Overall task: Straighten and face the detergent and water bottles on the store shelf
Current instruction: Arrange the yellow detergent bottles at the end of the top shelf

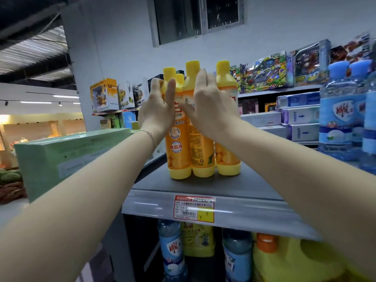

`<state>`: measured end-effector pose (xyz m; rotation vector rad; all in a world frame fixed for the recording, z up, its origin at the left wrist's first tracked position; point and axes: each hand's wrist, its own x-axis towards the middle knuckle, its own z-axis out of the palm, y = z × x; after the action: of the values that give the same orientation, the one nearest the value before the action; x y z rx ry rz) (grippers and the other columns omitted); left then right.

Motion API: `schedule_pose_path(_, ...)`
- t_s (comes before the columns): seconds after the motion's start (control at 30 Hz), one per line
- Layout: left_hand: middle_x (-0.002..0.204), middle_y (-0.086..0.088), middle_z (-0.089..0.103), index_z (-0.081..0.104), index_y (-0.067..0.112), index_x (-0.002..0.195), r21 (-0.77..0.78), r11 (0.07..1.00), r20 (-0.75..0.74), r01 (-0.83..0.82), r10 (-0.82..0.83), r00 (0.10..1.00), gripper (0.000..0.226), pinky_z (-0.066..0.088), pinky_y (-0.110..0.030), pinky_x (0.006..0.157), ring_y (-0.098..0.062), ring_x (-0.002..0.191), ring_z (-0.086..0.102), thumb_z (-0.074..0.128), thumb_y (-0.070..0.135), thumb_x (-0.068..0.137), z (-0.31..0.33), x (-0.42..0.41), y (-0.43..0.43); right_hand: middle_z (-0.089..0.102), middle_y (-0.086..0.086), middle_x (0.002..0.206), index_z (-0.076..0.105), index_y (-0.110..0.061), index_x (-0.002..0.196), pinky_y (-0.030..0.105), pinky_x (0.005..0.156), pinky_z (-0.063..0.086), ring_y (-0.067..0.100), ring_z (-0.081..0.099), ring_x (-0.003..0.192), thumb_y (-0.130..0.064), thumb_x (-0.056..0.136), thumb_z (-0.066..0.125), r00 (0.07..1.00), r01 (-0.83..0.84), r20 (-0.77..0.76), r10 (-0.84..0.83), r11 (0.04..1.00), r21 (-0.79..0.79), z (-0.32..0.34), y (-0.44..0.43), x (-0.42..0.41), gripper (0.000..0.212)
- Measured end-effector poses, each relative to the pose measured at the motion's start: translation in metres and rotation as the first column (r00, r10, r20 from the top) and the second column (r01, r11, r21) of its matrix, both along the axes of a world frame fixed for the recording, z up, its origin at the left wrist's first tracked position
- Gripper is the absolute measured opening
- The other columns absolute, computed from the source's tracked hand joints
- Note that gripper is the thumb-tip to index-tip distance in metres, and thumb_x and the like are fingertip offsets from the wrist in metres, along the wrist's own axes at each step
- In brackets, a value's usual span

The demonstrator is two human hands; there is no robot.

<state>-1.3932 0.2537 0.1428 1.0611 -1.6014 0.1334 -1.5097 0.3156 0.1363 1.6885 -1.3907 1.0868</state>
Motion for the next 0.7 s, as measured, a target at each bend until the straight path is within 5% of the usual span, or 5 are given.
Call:
schedule_pose_path(0.1,0.094,0.000,0.058,0.034,0.018,0.137,0.027,1.000,0.028,0.012,-0.013,1.000,0.064,0.046,-0.033,0.060,-0.019,0.070,0.057,0.023,0.064,0.094,0.001,0.002,0.004,0.044,0.017,0.133,0.031,0.003,0.137,0.032,0.064,0.038,0.037,0.063,0.101,-0.039,0.094,0.057,0.999,-0.025,0.032,0.025,1.000,-0.005,0.002,0.001,0.000,0.065)
schedule_pose_path(0.27,0.119,-0.009,0.061,0.030,0.020,0.141,0.098,0.992,0.062,0.081,-0.087,0.994,0.069,0.053,-0.046,0.084,-0.030,0.100,0.062,0.034,0.067,0.091,-0.006,0.010,0.015,0.043,0.018,0.134,0.033,0.001,0.134,0.035,0.073,0.042,0.039,0.058,0.110,-0.042,0.092,0.058,0.994,-0.063,0.091,0.053,0.992,0.109,0.004,0.008,-0.001,0.065)
schedule_pose_path(0.47,0.112,-0.008,0.061,0.036,0.014,0.129,0.105,0.977,-0.058,0.186,-0.180,0.982,0.061,0.054,-0.043,0.080,-0.023,0.094,0.063,0.042,0.061,0.090,-0.023,0.028,0.029,0.047,0.011,0.126,0.044,-0.008,0.125,0.035,0.075,0.046,0.031,0.058,0.102,-0.036,0.089,0.059,0.990,-0.133,0.069,0.123,0.977,0.166,-0.008,0.044,0.005,0.048)
schedule_pose_path(0.57,0.081,0.005,0.056,0.049,0.010,0.109,-0.031,0.988,0.018,0.150,-0.150,0.989,0.033,0.043,-0.015,0.061,-0.002,0.068,0.052,0.045,0.040,0.098,-0.043,0.028,0.059,0.051,0.006,0.121,0.050,-0.012,0.121,0.039,0.076,0.051,0.028,0.059,0.093,-0.037,0.087,0.057,0.987,-0.161,0.006,0.161,0.982,0.103,-0.028,0.073,0.008,0.043)
schedule_pose_path(0.7,0.064,0.012,0.048,0.051,0.014,0.089,-0.259,0.916,0.247,0.307,-0.245,0.938,0.019,0.037,-0.021,0.052,-0.005,0.056,0.048,0.046,0.031,0.096,-0.090,0.039,0.104,0.060,0.001,0.091,0.059,-0.012,0.099,0.039,0.059,0.052,0.023,0.058,0.067,-0.032,0.086,0.050,0.930,-0.330,-0.129,0.346,0.935,0.125,-0.076,0.117,0.008,0.025)
